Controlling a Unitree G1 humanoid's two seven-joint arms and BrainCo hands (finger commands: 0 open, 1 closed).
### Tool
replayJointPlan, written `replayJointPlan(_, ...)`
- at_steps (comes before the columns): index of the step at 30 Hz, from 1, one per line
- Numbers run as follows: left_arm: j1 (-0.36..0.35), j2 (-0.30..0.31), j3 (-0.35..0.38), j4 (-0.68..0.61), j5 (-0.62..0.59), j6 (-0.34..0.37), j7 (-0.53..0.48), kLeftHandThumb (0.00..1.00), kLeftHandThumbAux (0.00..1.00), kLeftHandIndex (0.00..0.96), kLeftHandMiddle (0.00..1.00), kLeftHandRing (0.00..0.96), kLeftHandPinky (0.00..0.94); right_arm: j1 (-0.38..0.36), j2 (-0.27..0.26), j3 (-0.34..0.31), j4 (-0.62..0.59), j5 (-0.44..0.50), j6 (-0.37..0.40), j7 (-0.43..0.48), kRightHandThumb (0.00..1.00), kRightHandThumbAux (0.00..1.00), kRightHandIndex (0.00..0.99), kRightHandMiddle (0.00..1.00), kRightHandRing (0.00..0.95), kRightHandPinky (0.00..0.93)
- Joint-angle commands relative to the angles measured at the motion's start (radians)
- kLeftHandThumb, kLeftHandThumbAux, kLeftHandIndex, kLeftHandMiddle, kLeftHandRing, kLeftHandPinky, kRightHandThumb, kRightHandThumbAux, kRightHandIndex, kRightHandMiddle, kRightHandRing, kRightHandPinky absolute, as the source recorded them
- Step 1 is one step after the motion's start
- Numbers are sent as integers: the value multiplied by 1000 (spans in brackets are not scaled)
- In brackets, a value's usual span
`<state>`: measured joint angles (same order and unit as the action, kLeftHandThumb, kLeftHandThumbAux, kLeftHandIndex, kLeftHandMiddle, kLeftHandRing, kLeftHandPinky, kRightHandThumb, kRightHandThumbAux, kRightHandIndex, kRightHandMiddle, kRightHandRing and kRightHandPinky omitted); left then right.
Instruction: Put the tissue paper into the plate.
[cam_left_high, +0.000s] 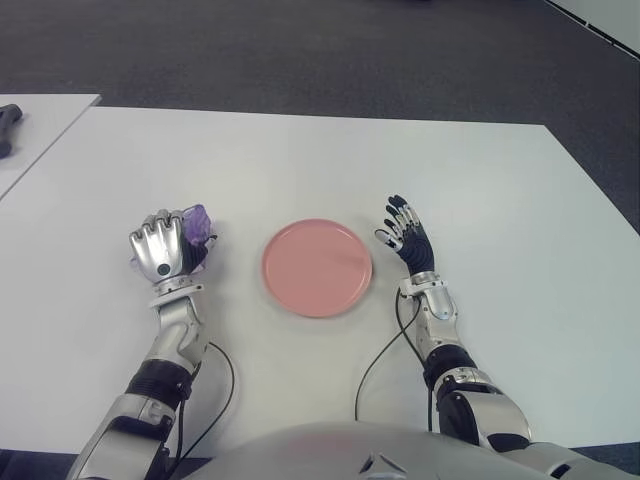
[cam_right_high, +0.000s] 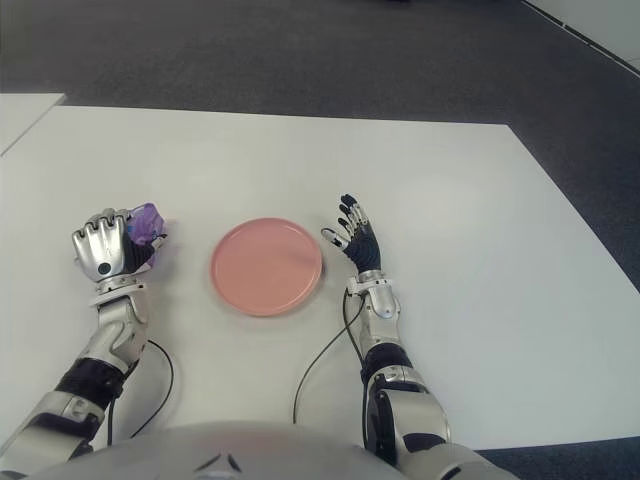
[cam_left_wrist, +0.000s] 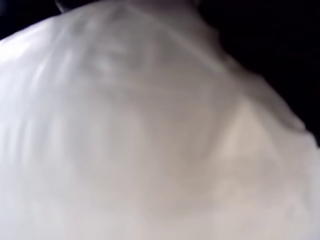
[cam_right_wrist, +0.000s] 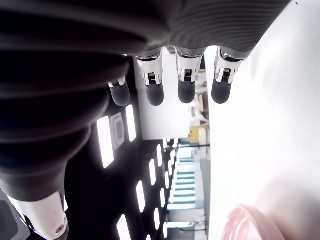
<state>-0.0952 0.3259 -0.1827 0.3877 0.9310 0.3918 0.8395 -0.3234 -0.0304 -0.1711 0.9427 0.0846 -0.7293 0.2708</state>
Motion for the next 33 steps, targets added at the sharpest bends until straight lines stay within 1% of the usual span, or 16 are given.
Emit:
replayJointPlan(1,9,15,-18,-79,15,8,-39,1000,628,773,460,503,812,100,0,-15,90,20,16,1,81,706,42,17,2,44)
replayJointPlan(8,-4,32,-22,-193,36,9,-70,1000,628,789,460,502,811,94,-2,-19,99,20,15,4,81,706,42,17,2,44)
replayJointPlan(15,-44,47,-19,-254,59,14,-119,1000,628,792,458,503,824,88,-5,-21,107,22,15,6,81,706,42,17,2,44)
replayJointPlan(21,-80,52,-24,-388,91,-3,-156,1000,629,788,458,503,818,87,-6,-23,110,22,14,7,81,706,42,17,2,44)
replayJointPlan(25,-99,50,-29,-401,118,-15,-139,1000,628,778,458,506,837,87,-5,-23,110,22,13,8,81,706,42,17,2,44)
replayJointPlan(29,-116,42,-34,-427,134,-20,-164,1000,628,775,455,506,835,90,-4,-22,109,21,11,7,81,706,42,17,2,44)
replayJointPlan(33,-140,50,-40,-451,155,-26,-188,1000,628,774,456,506,827,92,-3,-21,108,20,10,7,81,706,42,17,2,44)
